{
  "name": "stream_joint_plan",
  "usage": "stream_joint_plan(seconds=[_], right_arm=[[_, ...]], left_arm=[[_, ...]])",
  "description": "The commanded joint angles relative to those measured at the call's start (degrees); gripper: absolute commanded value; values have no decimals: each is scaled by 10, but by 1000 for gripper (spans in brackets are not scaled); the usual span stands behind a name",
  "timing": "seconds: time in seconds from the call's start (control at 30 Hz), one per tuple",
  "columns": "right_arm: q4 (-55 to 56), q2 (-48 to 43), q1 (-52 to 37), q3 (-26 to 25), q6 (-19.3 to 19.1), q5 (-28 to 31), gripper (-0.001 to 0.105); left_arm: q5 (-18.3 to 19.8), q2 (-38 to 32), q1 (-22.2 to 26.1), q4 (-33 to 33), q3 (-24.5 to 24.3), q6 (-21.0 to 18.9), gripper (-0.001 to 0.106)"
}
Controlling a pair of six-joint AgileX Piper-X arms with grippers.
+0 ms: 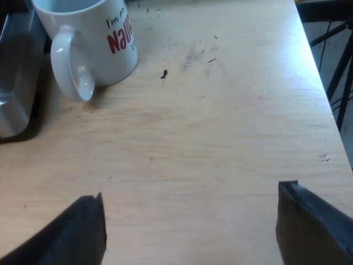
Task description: Put the handle in the coffee machine
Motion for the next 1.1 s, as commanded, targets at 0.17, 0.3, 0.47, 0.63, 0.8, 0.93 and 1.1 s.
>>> stream_joint_plan(seconds=[0.17,0.3,0.47,0.63,0.8,0.93,1.1], right_arm=[[-2,-26,-2,-5,-4,-1,66],[-2,-26,-2,-5,-4,-1,66],[-1,-26,-2,-7,-14,9,66],[10,-16,-2,-37,-33,23,66],[75,21,-2,-88,-33,23,66],[114,58,-2,-129,-35,23,66],[124,110,8,-174,-31,-15,66]], left_arm=[[13,-79,2,-7,0,-2,77],[17,-79,21,-7,0,-2,77],[30,-79,32,-7,0,-2,77],[141,-74,34,-5,-2,50,77],[207,-47,34,3,-30,55,77],[239,5,34,23,-69,55,77],[259,90,32,59,-112,102,77]])
